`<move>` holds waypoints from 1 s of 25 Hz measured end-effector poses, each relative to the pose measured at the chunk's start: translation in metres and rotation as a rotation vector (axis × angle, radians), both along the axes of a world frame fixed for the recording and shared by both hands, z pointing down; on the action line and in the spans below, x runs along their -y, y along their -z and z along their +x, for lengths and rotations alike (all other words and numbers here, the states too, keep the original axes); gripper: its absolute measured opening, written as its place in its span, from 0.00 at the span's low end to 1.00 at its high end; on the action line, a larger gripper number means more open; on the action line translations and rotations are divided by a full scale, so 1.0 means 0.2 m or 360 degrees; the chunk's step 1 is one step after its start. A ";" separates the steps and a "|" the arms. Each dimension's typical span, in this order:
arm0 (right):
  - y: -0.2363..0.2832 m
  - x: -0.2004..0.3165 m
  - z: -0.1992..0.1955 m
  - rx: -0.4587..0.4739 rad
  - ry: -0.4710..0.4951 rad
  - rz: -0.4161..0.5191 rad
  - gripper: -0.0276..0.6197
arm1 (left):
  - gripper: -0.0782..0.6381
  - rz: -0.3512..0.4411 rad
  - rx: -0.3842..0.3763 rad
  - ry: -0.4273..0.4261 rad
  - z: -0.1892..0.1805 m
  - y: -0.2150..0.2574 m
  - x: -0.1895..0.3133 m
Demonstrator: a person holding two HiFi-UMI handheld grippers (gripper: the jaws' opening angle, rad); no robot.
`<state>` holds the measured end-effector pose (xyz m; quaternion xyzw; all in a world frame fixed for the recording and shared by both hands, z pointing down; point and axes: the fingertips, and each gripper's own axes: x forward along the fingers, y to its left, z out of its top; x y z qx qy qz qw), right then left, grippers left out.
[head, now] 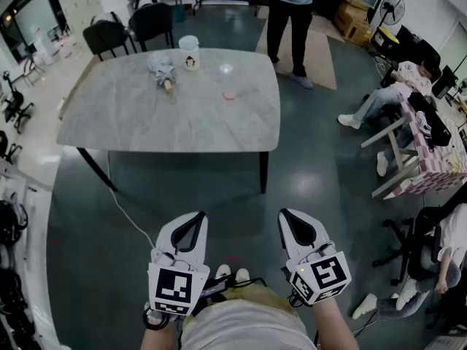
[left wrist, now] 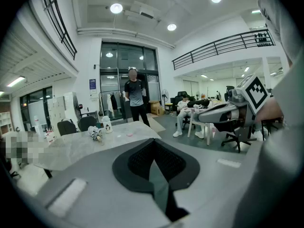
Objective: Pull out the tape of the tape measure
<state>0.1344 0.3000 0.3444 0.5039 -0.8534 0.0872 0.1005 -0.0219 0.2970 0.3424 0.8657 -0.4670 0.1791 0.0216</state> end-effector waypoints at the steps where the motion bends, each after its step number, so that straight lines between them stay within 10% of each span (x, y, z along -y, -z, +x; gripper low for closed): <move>1: 0.00 0.00 0.00 0.0000 0.0001 0.0000 0.05 | 0.13 0.0000 0.0000 -0.0001 0.00 0.00 0.00; 25: -0.01 -0.02 0.02 0.0083 -0.0004 -0.0007 0.05 | 0.13 -0.0033 -0.0023 0.0023 0.04 -0.04 -0.01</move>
